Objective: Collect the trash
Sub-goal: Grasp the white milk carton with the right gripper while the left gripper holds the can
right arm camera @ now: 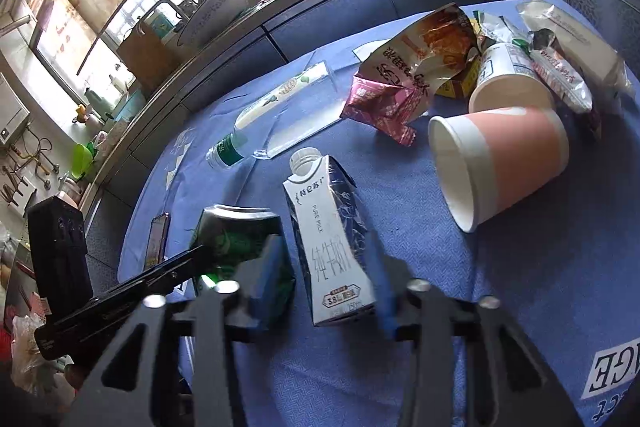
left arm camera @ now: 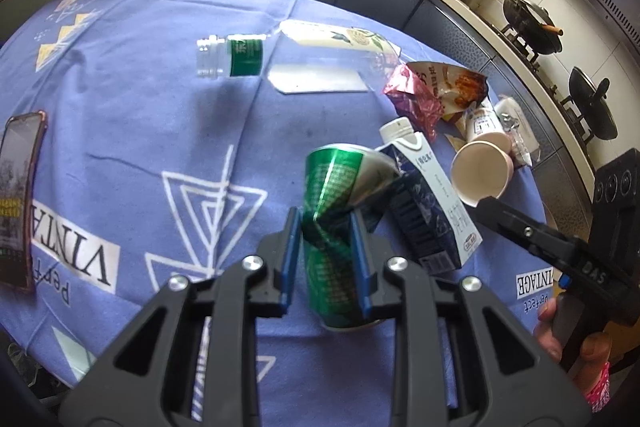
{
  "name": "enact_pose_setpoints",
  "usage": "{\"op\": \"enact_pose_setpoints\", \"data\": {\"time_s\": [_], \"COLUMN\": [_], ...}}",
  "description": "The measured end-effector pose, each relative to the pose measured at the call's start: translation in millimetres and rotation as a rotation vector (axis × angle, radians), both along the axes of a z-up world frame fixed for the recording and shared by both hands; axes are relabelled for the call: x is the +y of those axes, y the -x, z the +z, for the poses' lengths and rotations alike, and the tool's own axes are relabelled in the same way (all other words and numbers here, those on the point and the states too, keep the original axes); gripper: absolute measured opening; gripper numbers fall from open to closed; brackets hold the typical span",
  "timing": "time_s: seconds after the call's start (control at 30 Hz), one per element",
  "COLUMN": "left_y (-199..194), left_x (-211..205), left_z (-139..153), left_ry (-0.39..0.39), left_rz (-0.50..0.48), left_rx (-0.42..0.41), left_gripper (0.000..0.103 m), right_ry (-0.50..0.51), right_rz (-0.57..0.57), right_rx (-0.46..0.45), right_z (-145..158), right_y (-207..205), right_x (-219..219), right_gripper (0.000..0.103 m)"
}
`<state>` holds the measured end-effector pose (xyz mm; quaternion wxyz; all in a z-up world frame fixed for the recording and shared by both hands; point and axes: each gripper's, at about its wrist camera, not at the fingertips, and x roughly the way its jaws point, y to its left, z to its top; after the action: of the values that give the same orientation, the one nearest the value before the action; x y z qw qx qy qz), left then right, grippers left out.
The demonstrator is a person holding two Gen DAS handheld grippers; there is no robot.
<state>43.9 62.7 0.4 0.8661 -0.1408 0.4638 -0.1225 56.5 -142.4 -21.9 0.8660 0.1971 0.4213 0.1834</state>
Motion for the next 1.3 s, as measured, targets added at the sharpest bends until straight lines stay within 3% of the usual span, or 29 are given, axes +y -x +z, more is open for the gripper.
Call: {"op": "enact_pose_setpoints", "data": {"time_s": [0.33, 0.67, 0.73, 0.8, 0.87, 1.07, 1.17, 1.3], "left_y": [0.4, -5.0, -6.1, -6.0, -3.2, 0.4, 1.3, -0.9], "left_x": [1.2, 1.8, 2.1, 2.1, 3.4, -1.4, -8.8, -21.5], "left_z": [-8.9, -18.7, -22.1, -23.1, -16.9, 7.8, 18.0, 18.0], "left_ry": [-0.053, -0.069, -0.061, -0.043, -0.019, 0.014, 0.017, -0.036], "left_rz": [0.010, 0.006, 0.001, -0.014, -0.027, -0.065, -0.084, -0.084], "left_rx": [0.016, 0.037, 0.046, 0.036, 0.007, -0.040, -0.059, -0.054], "left_gripper": [0.032, 0.036, 0.036, 0.034, 0.024, 0.010, 0.008, 0.008], "right_ry": [0.294, 0.458, 0.461, 0.452, 0.414, 0.293, 0.243, 0.222], "right_rz": [0.078, 0.156, 0.159, 0.162, 0.162, 0.137, 0.126, 0.105], "right_rx": [-0.038, 0.009, 0.010, 0.006, -0.001, -0.059, -0.057, -0.042], "right_z": [2.2, -23.4, -29.7, -31.8, -28.0, -4.5, -0.6, -5.3], "right_y": [-18.6, -41.1, -41.3, -39.4, -35.0, -15.8, -10.9, -9.4], "right_x": [40.0, 71.9, 72.6, 71.0, 65.7, 46.6, 37.0, 27.1], "right_gripper": [0.072, 0.072, 0.071, 0.052, 0.052, 0.052, 0.052, 0.052]}}
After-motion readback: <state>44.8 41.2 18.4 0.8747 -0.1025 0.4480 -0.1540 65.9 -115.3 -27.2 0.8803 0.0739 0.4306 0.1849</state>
